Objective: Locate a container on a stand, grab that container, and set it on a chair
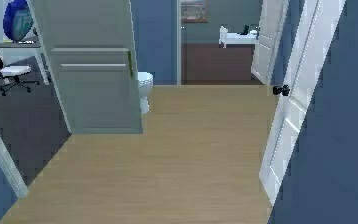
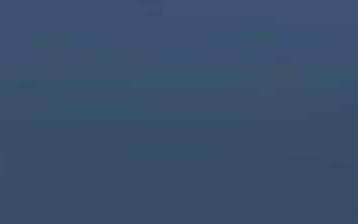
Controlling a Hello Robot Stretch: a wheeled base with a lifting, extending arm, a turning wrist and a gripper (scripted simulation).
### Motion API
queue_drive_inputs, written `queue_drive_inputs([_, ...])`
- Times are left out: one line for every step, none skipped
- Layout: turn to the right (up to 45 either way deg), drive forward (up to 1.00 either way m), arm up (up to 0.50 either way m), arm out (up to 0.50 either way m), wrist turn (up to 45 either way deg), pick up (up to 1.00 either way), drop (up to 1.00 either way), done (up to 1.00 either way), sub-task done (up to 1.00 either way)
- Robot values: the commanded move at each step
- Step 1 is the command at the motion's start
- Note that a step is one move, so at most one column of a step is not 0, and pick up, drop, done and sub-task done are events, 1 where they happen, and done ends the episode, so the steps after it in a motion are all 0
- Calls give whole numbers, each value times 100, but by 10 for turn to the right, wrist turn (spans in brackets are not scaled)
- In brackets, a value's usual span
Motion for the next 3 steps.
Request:
queue_drive_inputs([-450, 0, 0, 0, 0, 0, 0, 0, 0])
queue_drive_inputs([-270, 0, 0, 0, 0, 0, 0, 0, 0])
queue_drive_inputs([0, 40, 0, 0, 0, 0, 0, 0, 0])
